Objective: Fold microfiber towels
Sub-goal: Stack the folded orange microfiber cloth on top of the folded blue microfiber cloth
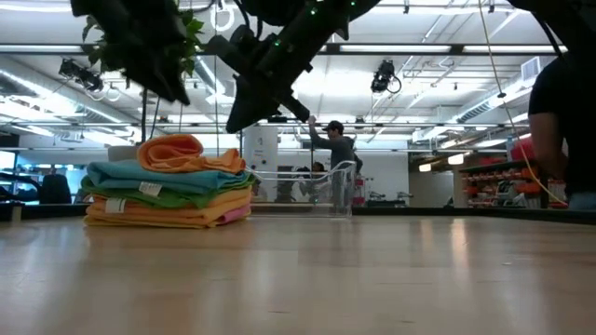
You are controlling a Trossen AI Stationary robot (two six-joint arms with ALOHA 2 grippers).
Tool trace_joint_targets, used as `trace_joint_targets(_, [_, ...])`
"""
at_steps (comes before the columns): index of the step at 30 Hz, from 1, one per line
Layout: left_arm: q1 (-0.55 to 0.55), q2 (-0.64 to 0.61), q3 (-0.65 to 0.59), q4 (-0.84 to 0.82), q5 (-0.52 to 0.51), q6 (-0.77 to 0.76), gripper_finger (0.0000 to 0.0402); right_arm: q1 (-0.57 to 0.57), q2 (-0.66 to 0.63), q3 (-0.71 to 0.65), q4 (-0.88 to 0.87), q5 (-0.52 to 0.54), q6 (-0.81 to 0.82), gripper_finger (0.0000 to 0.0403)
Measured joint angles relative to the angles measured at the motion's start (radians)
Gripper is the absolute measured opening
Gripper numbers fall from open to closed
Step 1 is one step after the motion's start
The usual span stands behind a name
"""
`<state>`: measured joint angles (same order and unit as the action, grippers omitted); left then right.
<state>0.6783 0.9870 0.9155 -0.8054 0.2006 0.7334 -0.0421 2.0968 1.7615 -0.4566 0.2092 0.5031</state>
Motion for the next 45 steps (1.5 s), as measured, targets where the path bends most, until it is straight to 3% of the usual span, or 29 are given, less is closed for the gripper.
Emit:
trace_joint_targets(4, [-0.160,-0.005,-0.002,0.019,0.084,-0.122,0.0303,0.000,0.000,0.000,-0.053,-0.032,-0.039,0.0007])
trace_joint_targets(8, [-0.350,0.063,-0.063,0.163,-0.084,-0.179,0.0260,-0.008,-0.005,0.000,-0.154,-0.034,-0.061,0.0005])
trace_joint_targets(13, [-0.459,0.189,-0.061,0.297,-0.307,-0.321,0.0142,0.000,-0.026,0.000,-0.245,-0.024,-0.062,0.0003])
trace_joint_targets(16, [-0.473,0.234,-0.035,0.296,-0.335,-0.466,0.0036,0.018,-0.039,-0.001,-0.357,0.020,-0.060,0.0003])
trace_joint_targets(17, [-0.478,0.241,-0.034,0.303,-0.334,-0.526,0.0020,0.026,-0.043,-0.001,-0.377,0.042,-0.058,0.0003])
trace_joint_targets(20, [-0.510,0.267,-0.035,0.291,-0.364,-0.672,0.0013,0.039,-0.085,-0.019,-0.421,0.088,-0.046,0.0003])
trace_joint_targets(24, [-0.539,0.297,-0.036,0.274,-0.385,-0.748,0.0007,0.041,-0.177,-0.124,-0.365,0.086,-0.041,0.0002])
trace_joint_targets(35, [-0.548,0.370,-0.037,0.184,-0.392,-0.797,0.0008,0.046,-0.541,-0.514,-0.108,0.075,0.071,0.0002])
trace_joint_targets(45, [-0.573,0.330,0.042,-0.017,-0.390,-0.832,0.0007,0.046,-0.675,-0.644,-0.010,0.073,0.102,0.0002])
